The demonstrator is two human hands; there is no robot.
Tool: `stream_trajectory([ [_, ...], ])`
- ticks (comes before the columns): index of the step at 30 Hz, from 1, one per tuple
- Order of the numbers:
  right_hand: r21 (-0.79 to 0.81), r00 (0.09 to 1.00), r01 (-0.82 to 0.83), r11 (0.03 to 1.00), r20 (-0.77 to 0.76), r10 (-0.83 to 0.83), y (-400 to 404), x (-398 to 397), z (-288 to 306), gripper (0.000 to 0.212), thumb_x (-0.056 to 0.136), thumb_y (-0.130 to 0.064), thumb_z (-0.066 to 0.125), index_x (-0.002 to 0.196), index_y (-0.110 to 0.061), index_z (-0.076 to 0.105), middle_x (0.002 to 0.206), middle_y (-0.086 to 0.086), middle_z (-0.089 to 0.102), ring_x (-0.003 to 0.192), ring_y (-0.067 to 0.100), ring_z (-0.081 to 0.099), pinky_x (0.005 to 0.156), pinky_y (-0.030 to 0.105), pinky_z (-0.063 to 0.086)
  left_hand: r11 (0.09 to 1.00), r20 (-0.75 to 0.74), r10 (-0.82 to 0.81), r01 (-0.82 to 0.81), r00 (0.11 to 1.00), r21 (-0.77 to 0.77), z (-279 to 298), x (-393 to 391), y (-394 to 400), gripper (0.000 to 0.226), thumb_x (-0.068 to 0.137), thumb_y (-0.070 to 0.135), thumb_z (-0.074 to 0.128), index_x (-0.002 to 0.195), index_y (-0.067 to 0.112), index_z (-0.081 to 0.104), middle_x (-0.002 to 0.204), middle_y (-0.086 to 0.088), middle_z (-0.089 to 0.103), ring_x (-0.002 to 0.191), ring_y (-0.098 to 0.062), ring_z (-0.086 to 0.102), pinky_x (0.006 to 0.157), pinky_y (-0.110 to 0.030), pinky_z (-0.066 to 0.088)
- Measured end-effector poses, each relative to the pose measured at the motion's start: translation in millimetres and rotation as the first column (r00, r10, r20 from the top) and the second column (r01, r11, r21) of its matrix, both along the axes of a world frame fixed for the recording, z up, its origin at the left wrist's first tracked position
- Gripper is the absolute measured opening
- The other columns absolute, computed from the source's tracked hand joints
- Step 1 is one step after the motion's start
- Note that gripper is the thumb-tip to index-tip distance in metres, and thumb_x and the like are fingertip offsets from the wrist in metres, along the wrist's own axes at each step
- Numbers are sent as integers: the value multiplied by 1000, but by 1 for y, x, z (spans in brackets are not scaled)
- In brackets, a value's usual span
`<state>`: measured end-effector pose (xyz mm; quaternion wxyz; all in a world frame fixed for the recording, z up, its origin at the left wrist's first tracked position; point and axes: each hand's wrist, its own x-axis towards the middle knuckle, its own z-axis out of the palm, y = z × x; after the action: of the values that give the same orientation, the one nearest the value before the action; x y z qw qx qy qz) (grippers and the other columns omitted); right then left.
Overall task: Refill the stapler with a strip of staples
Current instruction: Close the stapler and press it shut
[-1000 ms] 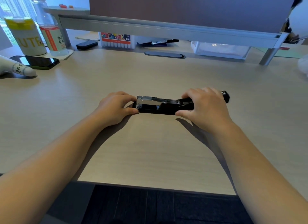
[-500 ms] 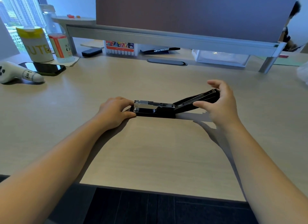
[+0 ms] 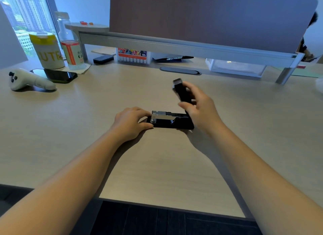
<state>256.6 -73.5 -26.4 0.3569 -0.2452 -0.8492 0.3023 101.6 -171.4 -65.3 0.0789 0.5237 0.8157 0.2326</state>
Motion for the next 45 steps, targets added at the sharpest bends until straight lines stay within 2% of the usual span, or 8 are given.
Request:
stream_trajectory([
  [7, 168, 951, -108, 980, 303, 53, -7, -22, -9, 51, 82, -2, 52, 129, -15, 39, 124, 16, 54, 115, 31, 44, 100, 38, 34, 999, 56, 14, -16, 998, 30, -2, -2, 2, 36, 79, 32, 59, 113, 24, 57, 128, -4, 55, 120, -25, 43, 97, -42, 33],
  [14, 27, 940, -54, 998, 338, 42, -2, -9, -9, 57, 79, -14, 61, 130, -16, 35, 132, 10, 49, 119, 24, 45, 99, 35, 37, 1000, 98, -2, 2, 995, 5, 0, -3, 1, 38, 79, 32, 59, 115, 23, 55, 127, -4, 56, 118, -25, 46, 97, -41, 35],
  [18, -150, 946, 21, 989, 324, 29, 7, 12, -20, 57, 76, -19, 66, 126, -15, 38, 129, 10, 49, 111, 24, 48, 90, 32, 38, 994, 408, -30, -16, 913, 108, 6, 1, -2, 49, 74, 40, 62, 117, 18, 53, 123, -4, 60, 116, -22, 51, 104, -45, 39],
  [23, -179, 965, 56, 982, 261, -8, 9, 19, -32, 48, 75, -16, 66, 117, -14, 43, 108, 0, 51, 96, 15, 46, 81, 27, 37, 974, 609, 42, -168, 792, 152, 10, 10, 7, 62, 51, 75, 50, 88, 26, 62, 102, -2, 67, 106, -25, 57, 100, -47, 43],
  [29, -166, 975, 51, 985, 224, -13, 9, 18, -34, 41, 75, -13, 65, 112, -12, 46, 100, -2, 50, 93, 15, 47, 78, 27, 36, 963, 625, 62, -211, 778, 167, 6, 9, 9, 53, 45, 72, 53, 78, 32, 60, 102, -3, 68, 106, -27, 58, 100, -49, 44],
  [35, -183, 976, 49, 982, 216, -8, 9, 19, -36, 39, 76, -13, 64, 111, -13, 46, 101, -1, 51, 93, 16, 47, 78, 28, 36, 962, 573, 45, -190, 819, 197, 4, 10, 8, 45, 70, 52, 57, 104, 23, 57, 105, -4, 66, 107, -28, 57, 100, -50, 43],
  [41, -192, 976, 83, 978, 212, -41, 11, 21, -39, 47, 74, -14, 66, 115, -12, 43, 104, 0, 50, 98, 18, 48, 82, 28, 37, 980, 546, 11, -119, 838, 162, 4, 11, 3, 44, 52, 71, 56, 80, 37, 56, 104, -1, 66, 109, -26, 54, 100, -50, 42],
  [45, -203, 973, 75, 976, 231, -27, 13, 26, -38, 48, 75, -11, 65, 116, -13, 42, 106, -1, 50, 100, 17, 47, 83, 27, 36, 999, 325, -45, 35, 945, 35, 4, 6, 3, 38, 68, 31, 70, 101, 20, 53, 100, 0, 57, 102, -23, 53, 93, -40, 44],
])
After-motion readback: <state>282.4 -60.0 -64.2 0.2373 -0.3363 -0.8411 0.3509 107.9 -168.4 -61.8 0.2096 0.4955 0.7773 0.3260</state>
